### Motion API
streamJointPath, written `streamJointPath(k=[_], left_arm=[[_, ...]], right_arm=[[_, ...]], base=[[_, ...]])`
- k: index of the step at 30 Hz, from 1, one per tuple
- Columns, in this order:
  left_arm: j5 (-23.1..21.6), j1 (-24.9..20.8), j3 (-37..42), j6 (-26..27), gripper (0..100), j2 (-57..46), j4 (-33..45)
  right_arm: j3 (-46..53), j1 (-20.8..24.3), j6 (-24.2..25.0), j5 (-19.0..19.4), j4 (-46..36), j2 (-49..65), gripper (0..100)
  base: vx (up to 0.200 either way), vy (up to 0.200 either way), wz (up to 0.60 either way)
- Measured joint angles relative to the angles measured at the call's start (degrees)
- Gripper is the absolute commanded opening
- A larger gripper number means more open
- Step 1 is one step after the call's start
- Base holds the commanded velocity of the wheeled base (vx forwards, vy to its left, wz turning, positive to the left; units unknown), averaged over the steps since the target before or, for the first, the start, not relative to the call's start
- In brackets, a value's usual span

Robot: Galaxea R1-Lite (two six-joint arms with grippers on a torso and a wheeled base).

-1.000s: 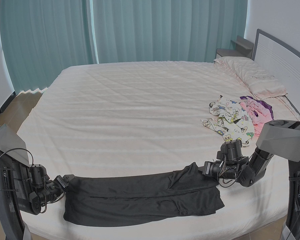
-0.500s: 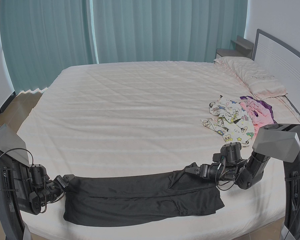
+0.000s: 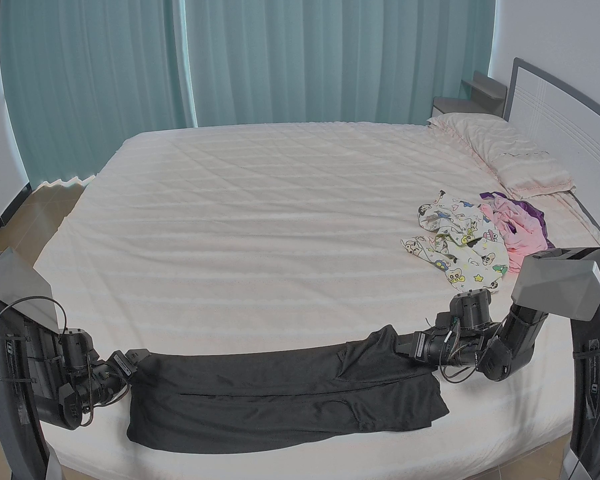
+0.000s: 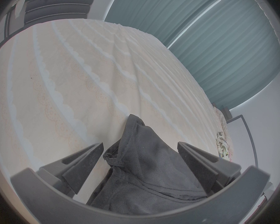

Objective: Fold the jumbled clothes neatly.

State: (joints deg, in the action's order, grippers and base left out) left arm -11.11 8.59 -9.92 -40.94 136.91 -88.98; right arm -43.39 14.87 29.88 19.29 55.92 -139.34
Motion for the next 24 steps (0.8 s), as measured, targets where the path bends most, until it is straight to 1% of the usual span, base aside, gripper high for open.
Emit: streamJointPath(k=[14, 24], left_arm=[[0.05, 0.00, 0.01, 0.00, 100, 0.00, 0.00], [0.05, 0.00, 0.00, 0.00, 100, 0.00, 0.00]], right_arm=[[4.04, -2.45, 0.20, -0.10, -0.52, 3.36, 0], [5.05, -3.06, -0.32, -0.11, -0.60, 3.60, 0]], base=[[0.000, 0.000, 0.00], [0.000, 0.000, 0.00]])
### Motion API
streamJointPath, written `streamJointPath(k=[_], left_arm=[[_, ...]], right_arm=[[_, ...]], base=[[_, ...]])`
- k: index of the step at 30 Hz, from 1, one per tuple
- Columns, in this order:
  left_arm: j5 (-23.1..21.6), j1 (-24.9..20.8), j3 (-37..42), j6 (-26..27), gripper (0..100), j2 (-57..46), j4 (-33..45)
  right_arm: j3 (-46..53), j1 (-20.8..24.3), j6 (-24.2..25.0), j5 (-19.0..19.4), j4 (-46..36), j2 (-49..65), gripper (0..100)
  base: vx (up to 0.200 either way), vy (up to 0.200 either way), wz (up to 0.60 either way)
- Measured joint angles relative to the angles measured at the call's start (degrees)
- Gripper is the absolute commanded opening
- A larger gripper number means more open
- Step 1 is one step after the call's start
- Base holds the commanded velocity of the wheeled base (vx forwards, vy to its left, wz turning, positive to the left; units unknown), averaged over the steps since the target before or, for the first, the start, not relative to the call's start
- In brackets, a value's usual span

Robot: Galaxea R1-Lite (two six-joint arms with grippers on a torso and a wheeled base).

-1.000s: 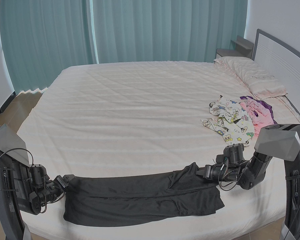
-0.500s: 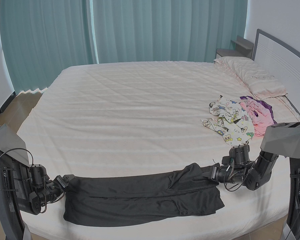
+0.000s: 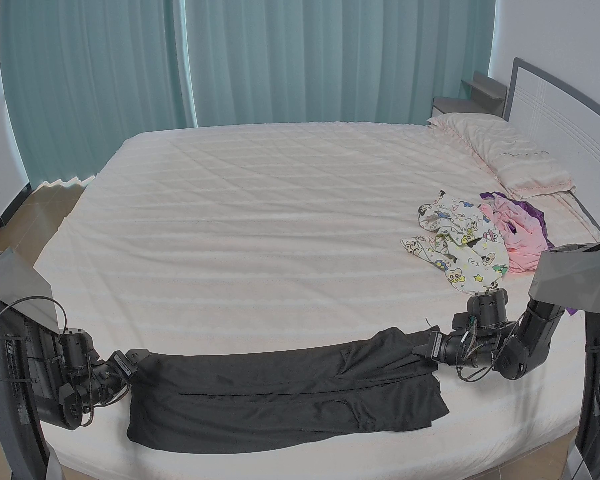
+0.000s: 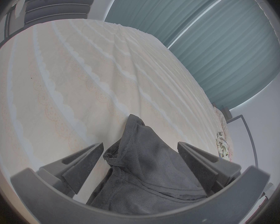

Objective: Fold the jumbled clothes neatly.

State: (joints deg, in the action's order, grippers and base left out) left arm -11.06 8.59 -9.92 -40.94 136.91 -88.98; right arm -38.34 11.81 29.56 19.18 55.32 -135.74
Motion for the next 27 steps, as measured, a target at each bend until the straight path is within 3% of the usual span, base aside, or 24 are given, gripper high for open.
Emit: streamJointPath(k=[1, 2, 16, 23, 27], left_arm=[[0.00, 0.00, 0.00, -0.01, 100, 0.00, 0.00], [0.04, 0.00, 0.00, 0.00, 100, 0.00, 0.00], [0.02, 0.02, 0.00, 0.00, 100, -0.22, 0.00], [-0.43, 0.22, 0.54, 0.16, 100, -1.88, 0.05], [-0.57, 0.22, 0.87, 1.77, 100, -4.25, 0.02]], right_arm=[[0.04, 0.00, -0.09, -0.02, -0.04, 0.00, 0], [0.09, 0.00, -0.17, -0.10, -0.06, 0.00, 100], [5.30, -0.44, 1.56, -0.54, 0.40, 4.66, 100], [15.14, 0.34, 9.35, -2.11, 2.29, 11.26, 100], [18.22, -0.10, 11.15, -2.54, 7.41, 11.90, 100]], base=[[0.000, 0.000, 0.00], [0.000, 0.000, 0.00], [0.000, 0.000, 0.00], [0.000, 0.000, 0.00], [0.000, 0.000, 0.00]])
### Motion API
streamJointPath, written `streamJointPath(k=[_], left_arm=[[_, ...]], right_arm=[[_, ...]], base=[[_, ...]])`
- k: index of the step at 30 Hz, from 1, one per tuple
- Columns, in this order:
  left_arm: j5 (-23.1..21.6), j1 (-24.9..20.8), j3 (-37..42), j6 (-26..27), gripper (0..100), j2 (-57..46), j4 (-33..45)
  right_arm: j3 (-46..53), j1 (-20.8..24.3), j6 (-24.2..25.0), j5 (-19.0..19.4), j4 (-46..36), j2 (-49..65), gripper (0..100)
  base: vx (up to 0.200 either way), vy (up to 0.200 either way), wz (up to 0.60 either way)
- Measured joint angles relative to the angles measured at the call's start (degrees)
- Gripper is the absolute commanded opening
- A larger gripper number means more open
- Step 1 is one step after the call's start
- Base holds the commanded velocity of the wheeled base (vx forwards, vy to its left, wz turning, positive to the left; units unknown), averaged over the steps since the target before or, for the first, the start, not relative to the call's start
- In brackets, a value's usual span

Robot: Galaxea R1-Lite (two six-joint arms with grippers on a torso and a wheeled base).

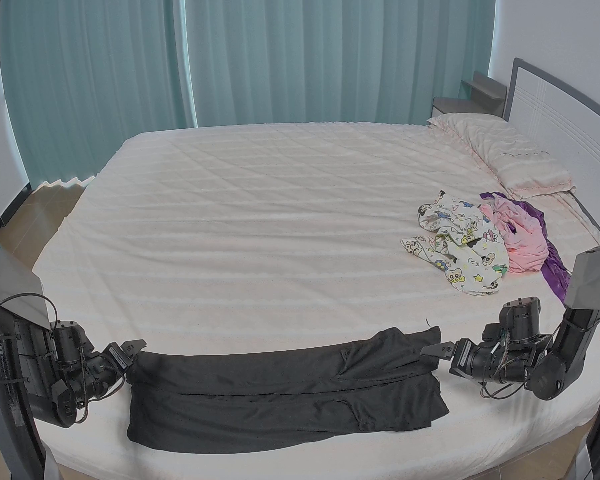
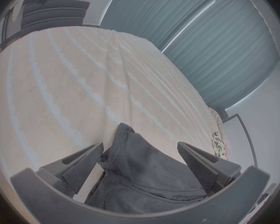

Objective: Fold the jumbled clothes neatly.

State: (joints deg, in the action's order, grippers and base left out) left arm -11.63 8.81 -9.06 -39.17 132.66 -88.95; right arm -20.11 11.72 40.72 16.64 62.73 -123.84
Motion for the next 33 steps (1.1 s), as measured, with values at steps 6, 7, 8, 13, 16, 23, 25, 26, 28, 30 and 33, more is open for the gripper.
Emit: streamJointPath(k=[6, 7, 8, 13, 16, 23, 25, 26, 28, 30, 33], left_arm=[[-0.05, -0.11, -1.24, 5.16, 100, -2.04, 0.00], [-0.09, -0.22, -1.61, 5.58, 100, -2.51, 0.05], [-0.11, -0.39, -1.96, 5.81, 100, -3.06, 0.60], [0.83, -4.24, -3.78, 3.67, 100, -6.80, 5.29], [3.16, -8.11, -4.36, 1.13, 100, -7.94, 5.69], [9.91, -13.69, -4.97, -0.44, 100, -4.57, 4.57], [10.84, -14.18, -4.61, -0.66, 100, -2.36, 2.50], [11.23, -14.35, -4.08, -0.73, 100, -1.15, 1.34], [11.85, -14.48, -2.86, -0.79, 100, 1.07, 0.16], [12.12, -14.29, -1.88, -0.87, 100, 3.06, 0.11], [12.06, -12.50, -1.11, -0.88, 100, 5.02, -0.02]], right_arm=[[3.58, -0.20, 0.52, -0.26, 12.53, -3.22, 100], [4.22, -0.20, 0.55, -0.28, 13.91, -3.94, 100], [4.71, -0.17, 0.55, -0.30, 15.03, -4.57, 100], [6.62, 0.10, 0.52, -0.35, 18.47, -7.66, 100], [7.11, 0.33, 0.52, -0.33, 19.14, -8.73, 100], [7.74, 0.74, 0.52, -0.35, 20.39, -10.03, 100], [7.85, 0.85, 0.52, -0.33, 20.61, -10.20, 100], [7.91, 0.93, 0.52, -0.33, 20.69, -10.30, 100], [8.05, 0.96, 0.52, -0.33, 20.80, -10.41, 100], [8.11, 1.01, 0.50, -0.33, 20.83, -10.50, 100], [8.18, 1.15, 0.50, -0.33, 20.88, -10.58, 100]], base=[[0.000, 0.000, 0.00], [0.000, 0.000, 0.00], [0.000, 0.000, 0.00], [0.000, 0.000, 0.00], [0.000, 0.000, 0.00], [0.000, 0.000, 0.00], [0.000, 0.000, 0.00], [0.000, 0.000, 0.00], [0.000, 0.000, 0.00], [0.000, 0.000, 0.00], [0.000, 0.000, 0.00]])
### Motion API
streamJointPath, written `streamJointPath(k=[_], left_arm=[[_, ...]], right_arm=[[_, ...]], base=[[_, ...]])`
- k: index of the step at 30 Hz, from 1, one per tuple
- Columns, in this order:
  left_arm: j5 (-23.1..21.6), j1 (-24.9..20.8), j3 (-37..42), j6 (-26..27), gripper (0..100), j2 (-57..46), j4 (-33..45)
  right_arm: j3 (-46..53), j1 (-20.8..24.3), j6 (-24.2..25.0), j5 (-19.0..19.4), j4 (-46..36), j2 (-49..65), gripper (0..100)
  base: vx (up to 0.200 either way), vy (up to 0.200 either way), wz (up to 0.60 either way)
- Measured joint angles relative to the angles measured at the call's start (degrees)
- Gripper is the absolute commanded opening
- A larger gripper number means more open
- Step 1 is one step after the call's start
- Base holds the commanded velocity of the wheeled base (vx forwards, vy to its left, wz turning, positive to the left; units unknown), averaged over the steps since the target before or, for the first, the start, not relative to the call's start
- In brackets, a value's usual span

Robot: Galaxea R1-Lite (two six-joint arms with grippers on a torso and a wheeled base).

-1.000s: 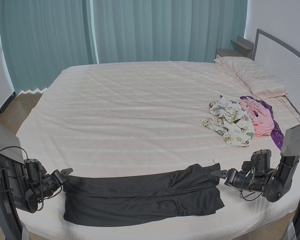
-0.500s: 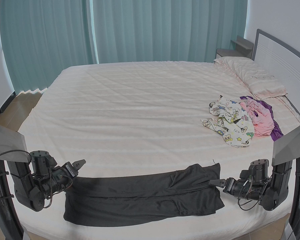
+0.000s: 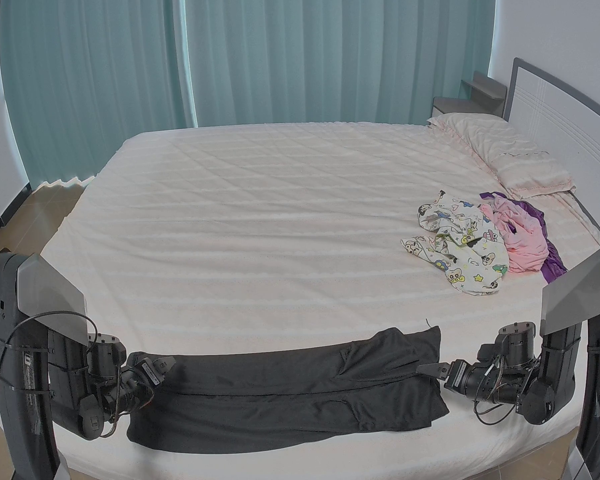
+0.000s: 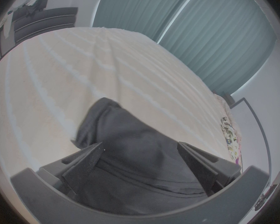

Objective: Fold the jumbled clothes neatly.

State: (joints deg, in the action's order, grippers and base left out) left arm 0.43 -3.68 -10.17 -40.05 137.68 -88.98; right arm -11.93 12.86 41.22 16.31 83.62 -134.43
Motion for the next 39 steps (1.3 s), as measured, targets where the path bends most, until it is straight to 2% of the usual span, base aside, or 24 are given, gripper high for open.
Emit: streamJointPath(k=[5, 13, 17, 20, 22, 27, 36, 39], left_arm=[[-0.52, 3.16, 0.28, -0.07, 100, 1.82, -0.04], [-1.27, 5.44, 1.02, -0.21, 100, -0.20, 0.00], [-4.45, 8.64, 1.60, 0.06, 100, -3.58, 0.00], [-9.59, 12.63, 1.94, 1.34, 100, -6.60, 0.00], [-13.20, 15.38, 2.43, 3.89, 100, -8.39, 0.00], [-16.26, 19.22, 5.02, 15.03, 100, -10.62, 0.00], [-20.63, 21.13, 8.85, 32.15, 100, -8.06, 0.00], [-21.44, 20.47, 8.98, 34.83, 100, -5.84, 0.00]], right_arm=[[0.04, 0.45, 0.00, 0.00, 0.13, -0.11, 100], [0.00, 0.69, -0.09, 0.00, 0.13, -0.24, 100], [0.00, 0.76, -0.09, 0.02, 0.11, -0.28, 100], [0.09, 1.00, -0.06, 0.02, 0.13, -0.26, 100], [0.22, 1.17, -0.09, 0.02, 0.11, -0.26, 100], [0.33, 1.68, -0.27, 0.00, 0.13, -0.26, 100], [0.63, 2.07, -0.71, 0.02, 0.16, -0.30, 100], [0.67, 2.13, -0.77, 0.02, 0.17, -0.33, 100]], base=[[0.000, 0.000, 0.00], [0.000, 0.000, 0.00], [0.000, 0.000, 0.00], [0.000, 0.000, 0.00], [0.000, 0.000, 0.00], [0.000, 0.000, 0.00], [0.000, 0.000, 0.00], [0.000, 0.000, 0.00]])
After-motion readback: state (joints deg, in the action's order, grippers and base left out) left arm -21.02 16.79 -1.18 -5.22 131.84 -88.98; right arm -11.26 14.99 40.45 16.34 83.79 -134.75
